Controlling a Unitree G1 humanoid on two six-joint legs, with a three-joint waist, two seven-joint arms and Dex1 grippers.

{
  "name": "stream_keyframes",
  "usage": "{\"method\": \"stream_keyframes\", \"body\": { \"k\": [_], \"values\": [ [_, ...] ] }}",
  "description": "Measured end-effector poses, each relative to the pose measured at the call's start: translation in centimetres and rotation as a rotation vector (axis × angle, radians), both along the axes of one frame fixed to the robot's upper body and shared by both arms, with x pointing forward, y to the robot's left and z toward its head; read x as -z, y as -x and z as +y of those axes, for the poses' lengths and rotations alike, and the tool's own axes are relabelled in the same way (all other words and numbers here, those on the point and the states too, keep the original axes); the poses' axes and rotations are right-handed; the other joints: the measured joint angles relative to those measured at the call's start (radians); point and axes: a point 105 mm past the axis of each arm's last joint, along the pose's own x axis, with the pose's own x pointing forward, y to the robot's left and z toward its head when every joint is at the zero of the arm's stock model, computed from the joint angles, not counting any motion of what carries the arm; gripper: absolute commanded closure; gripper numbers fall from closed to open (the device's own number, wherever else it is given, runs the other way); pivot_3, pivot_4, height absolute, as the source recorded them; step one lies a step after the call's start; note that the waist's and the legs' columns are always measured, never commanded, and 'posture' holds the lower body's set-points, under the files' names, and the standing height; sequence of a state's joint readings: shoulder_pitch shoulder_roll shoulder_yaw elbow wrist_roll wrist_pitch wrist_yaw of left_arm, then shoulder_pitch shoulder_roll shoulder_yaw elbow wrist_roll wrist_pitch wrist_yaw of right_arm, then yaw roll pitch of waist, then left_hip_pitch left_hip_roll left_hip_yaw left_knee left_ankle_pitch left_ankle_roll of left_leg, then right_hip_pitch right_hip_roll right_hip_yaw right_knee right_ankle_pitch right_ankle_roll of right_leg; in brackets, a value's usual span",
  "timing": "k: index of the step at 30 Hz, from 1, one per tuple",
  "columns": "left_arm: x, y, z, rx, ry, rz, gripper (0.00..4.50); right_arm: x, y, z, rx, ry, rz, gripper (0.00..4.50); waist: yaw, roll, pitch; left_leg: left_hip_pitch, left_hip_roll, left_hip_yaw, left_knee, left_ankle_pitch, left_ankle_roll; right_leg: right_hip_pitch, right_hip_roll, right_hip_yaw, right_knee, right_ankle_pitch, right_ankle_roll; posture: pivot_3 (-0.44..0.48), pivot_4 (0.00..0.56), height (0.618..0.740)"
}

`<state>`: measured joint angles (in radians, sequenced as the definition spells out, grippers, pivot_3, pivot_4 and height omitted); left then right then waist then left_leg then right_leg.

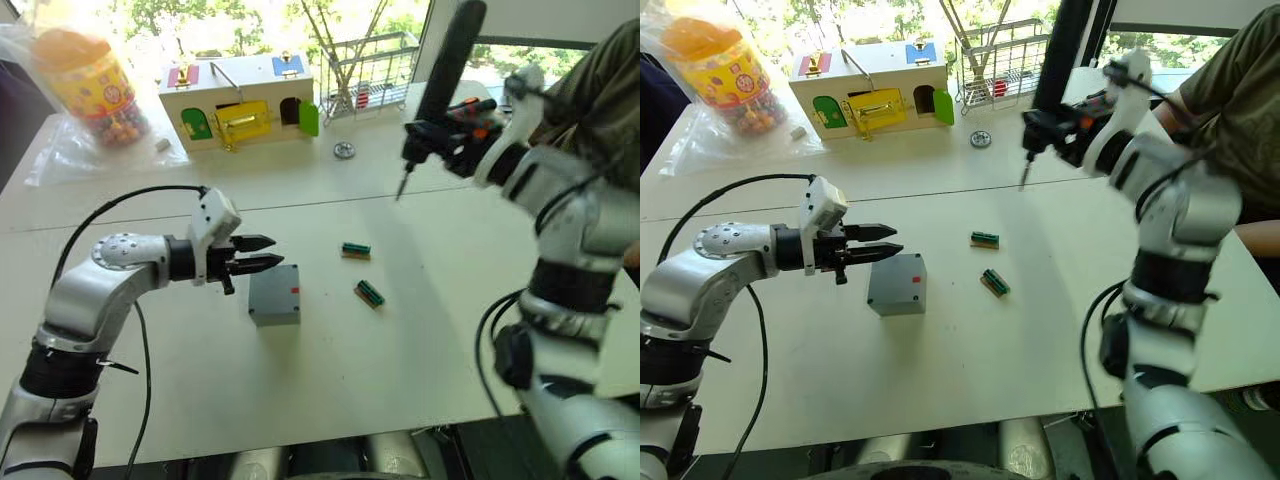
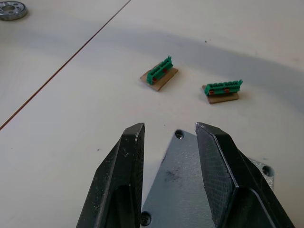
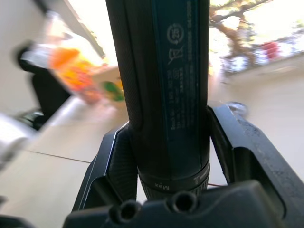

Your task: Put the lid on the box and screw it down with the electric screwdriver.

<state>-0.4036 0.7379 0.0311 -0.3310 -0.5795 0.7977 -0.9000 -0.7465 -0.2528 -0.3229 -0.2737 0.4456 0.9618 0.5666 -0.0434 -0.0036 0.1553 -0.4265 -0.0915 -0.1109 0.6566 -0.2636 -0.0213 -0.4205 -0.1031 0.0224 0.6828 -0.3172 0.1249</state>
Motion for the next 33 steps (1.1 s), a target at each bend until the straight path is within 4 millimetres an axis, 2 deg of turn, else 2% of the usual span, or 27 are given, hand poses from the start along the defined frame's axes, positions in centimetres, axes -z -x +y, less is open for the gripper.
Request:
{"method": "stream_keyframes", "body": {
  "k": [2, 5, 9, 12, 15, 21, 33],
  "values": [
    [0.3, 0.3, 0.1, -0.031, 0.031, 0.027, 2.79, 0.4, 1.7, 2.1, -0.039, -0.045, -0.072, 2.62, -0.001, 0.0, 0.0, 0.001, 0.001, -0.001, 0.003, 0.0, 0.0, 0.001, 0.001, 0.001, 0.002, 0.0, 0.0, 0.0, 0.15, 0.74],
    [0.9, 1.2, 0.6, -0.069, 0.048, 0.075, 2.79, 2.2, 3.5, 5.3, -0.123, -0.072, -0.09, 2.62, -0.001, 0.0, 0.0, 0.001, 0.0, -0.001, 0.004, 0.0, 0.0, 0.001, 0.002, 0.001, 0.004, 0.0, 0.0, 0.0, 0.15, 0.74],
    [1.9, 2.4, 1.1, -0.084, -0.003, 0.097, 2.79, 2.7, 4.0, 7.1, -0.162, -0.123, -0.092, 2.62, 0.001, 0.0, 0.0, 0.001, 0.0, -0.002, 0.004, 0.0, 0.0, 0.001, 0.002, 0.001, 0.003, 0.0, 0.0, 0.0, 0.15, 0.74],
    [2.4, 2.3, 1.5, -0.123, -0.014, 0.083, 2.79, 2.6, 4.4, 7.8, -0.185, -0.123, -0.116, 2.62, 0.001, 0.0, 0.0, 0.001, 0.0, -0.003, 0.003, 0.0, 0.0, 0.001, 0.002, 0.0, 0.003, 0.0, 0.0, 0.0, 0.15, 0.74],
    [2.5, 2.2, 1.5, -0.138, -0.024, 0.066, 2.79, 3.5, 4.5, 8.3, -0.207, -0.112, -0.089, 2.62, 0.0, 0.0, 0.0, 0.001, 0.0, -0.002, 0.002, 0.0, 0.0, 0.001, 0.002, 0.0, 0.002, 0.0, 0.0, 0.0, 0.15, 0.74],
    [3.6, 2.6, 0.8, -0.11, -0.051, 0.066, 2.79, 4.8, 4.5, 8.1, -0.211, -0.06, -0.059, 2.62, 0.0, 0.0, 0.0, 0.001, 0.0, -0.002, 0.002, 0.0, 0.0, 0.001, 0.001, 0.001, 0.002, 0.0, 0.0, 0.0, 0.15, 0.74],
    [3.8, 2.6, 0.4, -0.062, -0.092, 0.017, 2.79, 6.2, 4.9, 9.1, -0.221, -0.053, -0.053, 2.62, 0.001, 0.0, 0.0, 0.001, 0.0, -0.002, 0.002, 0.0, 0.0, 0.001, 0.002, 0.0, 0.002, 0.0, 0.0, 0.0, 0.15, 0.74]
  ]
}}
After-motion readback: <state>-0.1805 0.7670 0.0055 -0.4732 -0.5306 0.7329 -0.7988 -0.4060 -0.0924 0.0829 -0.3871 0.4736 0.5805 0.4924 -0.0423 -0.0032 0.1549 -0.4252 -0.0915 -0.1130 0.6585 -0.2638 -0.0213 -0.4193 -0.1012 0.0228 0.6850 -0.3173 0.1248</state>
